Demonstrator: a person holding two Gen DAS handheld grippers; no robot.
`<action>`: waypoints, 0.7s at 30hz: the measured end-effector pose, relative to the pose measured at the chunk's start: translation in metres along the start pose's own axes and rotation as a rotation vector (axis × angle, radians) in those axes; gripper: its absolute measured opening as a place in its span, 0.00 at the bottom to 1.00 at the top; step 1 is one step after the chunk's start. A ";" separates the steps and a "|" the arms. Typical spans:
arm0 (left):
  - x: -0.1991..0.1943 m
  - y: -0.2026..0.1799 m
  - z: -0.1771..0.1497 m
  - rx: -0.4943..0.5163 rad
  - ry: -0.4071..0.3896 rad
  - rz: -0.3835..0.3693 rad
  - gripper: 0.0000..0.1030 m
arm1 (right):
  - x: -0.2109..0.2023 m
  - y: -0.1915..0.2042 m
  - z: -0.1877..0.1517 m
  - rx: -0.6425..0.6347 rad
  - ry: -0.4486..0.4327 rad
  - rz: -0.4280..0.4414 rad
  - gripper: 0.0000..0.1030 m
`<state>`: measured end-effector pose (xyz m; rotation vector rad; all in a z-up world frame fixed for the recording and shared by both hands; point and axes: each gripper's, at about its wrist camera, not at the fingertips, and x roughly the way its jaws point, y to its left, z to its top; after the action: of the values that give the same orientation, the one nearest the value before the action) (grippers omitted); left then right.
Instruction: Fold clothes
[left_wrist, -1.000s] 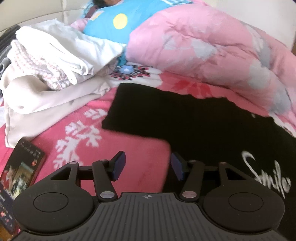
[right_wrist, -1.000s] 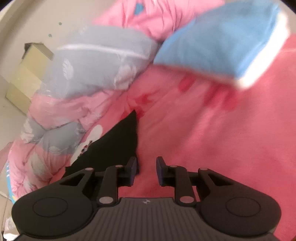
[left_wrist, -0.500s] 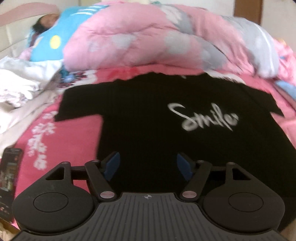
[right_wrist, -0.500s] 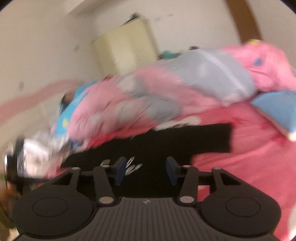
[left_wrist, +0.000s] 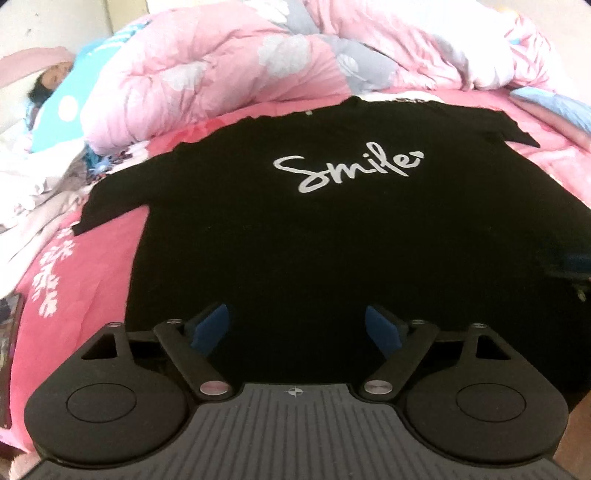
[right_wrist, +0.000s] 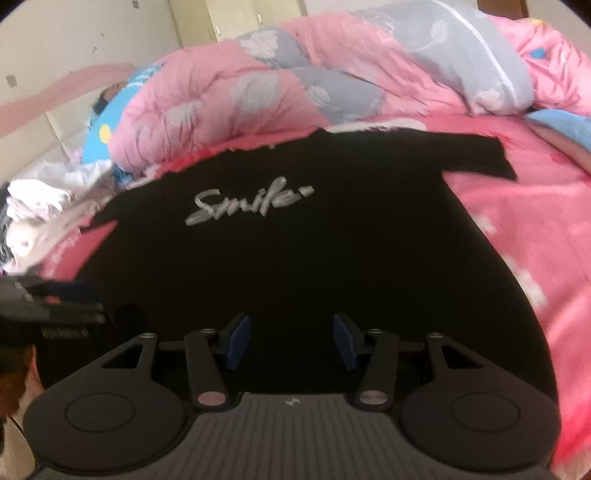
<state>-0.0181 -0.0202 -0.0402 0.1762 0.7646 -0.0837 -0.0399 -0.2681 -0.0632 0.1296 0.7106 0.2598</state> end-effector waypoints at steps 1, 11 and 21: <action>0.000 0.001 -0.002 -0.007 -0.006 0.006 0.88 | -0.005 0.001 -0.007 -0.013 0.000 -0.006 0.51; -0.001 0.011 -0.016 -0.086 -0.022 0.008 0.99 | -0.047 0.035 -0.047 -0.127 0.046 -0.082 0.51; -0.006 0.016 -0.027 -0.176 -0.050 0.013 1.00 | -0.041 0.058 -0.067 -0.122 0.137 0.000 0.51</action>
<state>-0.0386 0.0002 -0.0526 0.0116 0.7169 -0.0086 -0.1244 -0.2218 -0.0759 -0.0047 0.8283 0.3133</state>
